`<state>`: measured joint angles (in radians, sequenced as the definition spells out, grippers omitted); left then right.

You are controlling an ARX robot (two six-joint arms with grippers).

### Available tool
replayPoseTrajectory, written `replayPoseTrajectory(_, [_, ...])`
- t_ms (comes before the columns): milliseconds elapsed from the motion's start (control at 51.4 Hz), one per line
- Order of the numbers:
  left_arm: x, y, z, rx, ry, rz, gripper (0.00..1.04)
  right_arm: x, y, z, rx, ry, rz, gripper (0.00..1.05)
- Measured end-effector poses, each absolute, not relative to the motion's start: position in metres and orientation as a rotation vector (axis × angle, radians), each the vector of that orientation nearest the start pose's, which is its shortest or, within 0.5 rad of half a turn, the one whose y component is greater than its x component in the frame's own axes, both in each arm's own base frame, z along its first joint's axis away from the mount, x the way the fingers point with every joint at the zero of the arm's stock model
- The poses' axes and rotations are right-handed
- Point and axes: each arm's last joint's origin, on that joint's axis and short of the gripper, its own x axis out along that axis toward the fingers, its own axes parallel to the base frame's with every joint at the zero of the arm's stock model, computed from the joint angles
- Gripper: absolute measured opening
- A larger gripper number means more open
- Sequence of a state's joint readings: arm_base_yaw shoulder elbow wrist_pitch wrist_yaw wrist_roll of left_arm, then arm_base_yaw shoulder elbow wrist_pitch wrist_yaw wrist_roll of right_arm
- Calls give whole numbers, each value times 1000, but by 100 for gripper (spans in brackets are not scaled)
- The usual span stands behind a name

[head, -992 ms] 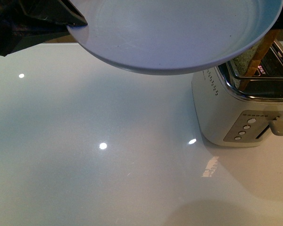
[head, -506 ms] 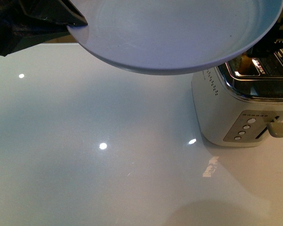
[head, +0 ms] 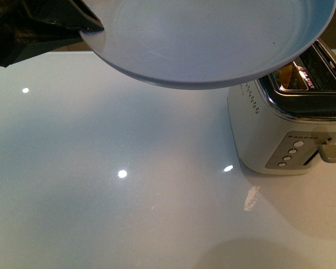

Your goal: Left arm holds plate, right arm toasts bread

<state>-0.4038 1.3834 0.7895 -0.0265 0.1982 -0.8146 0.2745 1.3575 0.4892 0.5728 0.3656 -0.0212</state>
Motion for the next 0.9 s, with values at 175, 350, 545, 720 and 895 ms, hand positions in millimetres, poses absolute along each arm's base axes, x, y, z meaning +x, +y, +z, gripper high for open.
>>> replayPoseTrajectory(175, [260, -117, 220, -699, 824, -293, 3, 222, 47, 188, -175, 287, -40, 94])
replayPoseTrajectory(350, [260, -118, 220, -699, 824, -295, 3, 195, 30, 189, -28, 12, 7, 63])
replayPoseTrajectory(545, [260, -118, 220, -700, 822, -295, 3, 169, 17, 178, -15, 15, 6, 19])
replayPoseTrajectory(720, [260, -118, 220, -700, 822, -295, 3, 156, 9, 174, -9, 15, 25, 2])
replayPoseTrajectory(895, [260, -118, 220, -699, 822, -295, 3, 144, 1, 164, -6, 14, 3, 2])
